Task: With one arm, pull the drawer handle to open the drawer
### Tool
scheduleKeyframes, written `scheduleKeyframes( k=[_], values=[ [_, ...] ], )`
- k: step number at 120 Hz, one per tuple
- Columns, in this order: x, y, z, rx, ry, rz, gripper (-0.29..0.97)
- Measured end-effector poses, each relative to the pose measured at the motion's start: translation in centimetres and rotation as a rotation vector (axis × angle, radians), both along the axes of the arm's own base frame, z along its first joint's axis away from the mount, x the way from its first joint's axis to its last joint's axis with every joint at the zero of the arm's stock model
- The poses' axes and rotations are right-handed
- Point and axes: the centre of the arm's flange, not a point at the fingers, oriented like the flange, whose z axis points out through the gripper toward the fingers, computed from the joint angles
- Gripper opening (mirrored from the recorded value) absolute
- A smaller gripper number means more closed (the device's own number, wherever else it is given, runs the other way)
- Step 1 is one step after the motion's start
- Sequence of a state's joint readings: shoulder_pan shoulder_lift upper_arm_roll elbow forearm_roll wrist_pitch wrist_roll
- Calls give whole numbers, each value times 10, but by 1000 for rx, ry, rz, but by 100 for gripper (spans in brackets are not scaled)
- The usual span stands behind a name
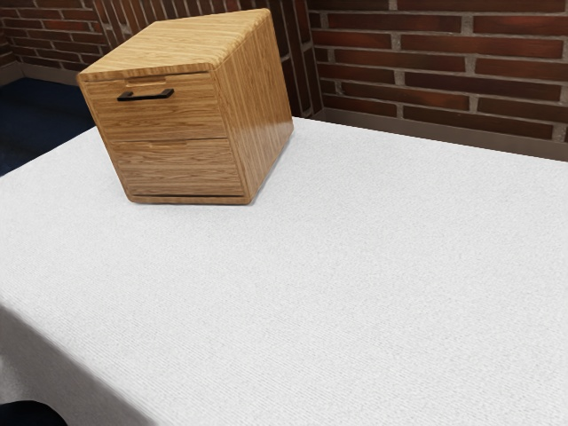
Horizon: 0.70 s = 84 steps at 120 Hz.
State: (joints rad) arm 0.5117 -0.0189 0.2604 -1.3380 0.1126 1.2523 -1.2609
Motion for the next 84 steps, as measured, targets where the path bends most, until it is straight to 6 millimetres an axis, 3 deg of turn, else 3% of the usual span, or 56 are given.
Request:
scheduleKeyframes(
  k=[10,20,30,36,40,45,51,57,62,70,84],
  values=[
    [-39,37,2,29,-17,199,68],
    [-67,59,3,50,-29,349,68],
    [-78,66,8,73,-44,446,68],
    [-79,50,45,143,-100,462,68],
    [-57,32,67,201,-141,426,68],
    [-3,13,70,249,-171,346,68],
    [73,-9,47,280,-189,238,68],
    [154,-56,16,297,-208,103,68],
    [198,-86,-4,314,-233,29,68],
    [228,-97,-14,350,-297,-4,68],
    [239,-87,-4,414,-415,6,68]
  ],
)
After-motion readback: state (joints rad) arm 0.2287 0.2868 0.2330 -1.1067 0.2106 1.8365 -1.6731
